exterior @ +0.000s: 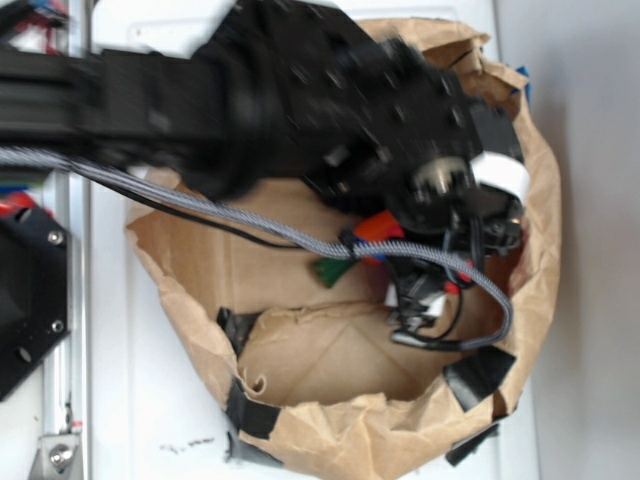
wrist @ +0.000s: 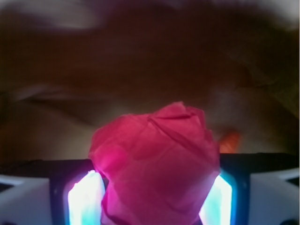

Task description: Grab the red paper.

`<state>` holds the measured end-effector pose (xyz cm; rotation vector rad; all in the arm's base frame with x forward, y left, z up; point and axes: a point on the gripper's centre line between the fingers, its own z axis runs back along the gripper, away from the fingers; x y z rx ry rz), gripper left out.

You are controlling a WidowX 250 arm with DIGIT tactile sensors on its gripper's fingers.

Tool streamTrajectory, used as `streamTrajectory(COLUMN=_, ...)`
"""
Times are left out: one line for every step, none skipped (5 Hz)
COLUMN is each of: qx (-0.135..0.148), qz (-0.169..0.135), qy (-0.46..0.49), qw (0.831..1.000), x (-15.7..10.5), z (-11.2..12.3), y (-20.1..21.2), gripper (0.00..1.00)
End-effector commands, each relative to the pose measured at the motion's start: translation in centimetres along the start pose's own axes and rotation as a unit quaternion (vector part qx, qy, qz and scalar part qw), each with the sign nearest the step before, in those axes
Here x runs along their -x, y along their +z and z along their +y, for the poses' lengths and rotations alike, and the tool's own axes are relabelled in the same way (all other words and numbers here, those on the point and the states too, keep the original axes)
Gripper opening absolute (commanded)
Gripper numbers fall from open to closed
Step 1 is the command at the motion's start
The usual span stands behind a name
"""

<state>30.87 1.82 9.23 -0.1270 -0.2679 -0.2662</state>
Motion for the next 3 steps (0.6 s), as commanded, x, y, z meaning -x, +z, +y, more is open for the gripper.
streamTrajectory(qx=-0.002, qz=0.097, qy=0.067, qw=0.993, x=0.2, z=-4.0, y=7.8, gripper=0.0)
streamTrajectory(qx=-0.02, qz=0.115, qy=0.064, qw=0.991, x=1.5, z=-6.0, y=8.5, gripper=0.0)
streamTrajectory(qx=-0.024, qz=0.138, qy=0.059, qw=0.988, x=2.2, z=-7.3, y=8.3, gripper=0.0)
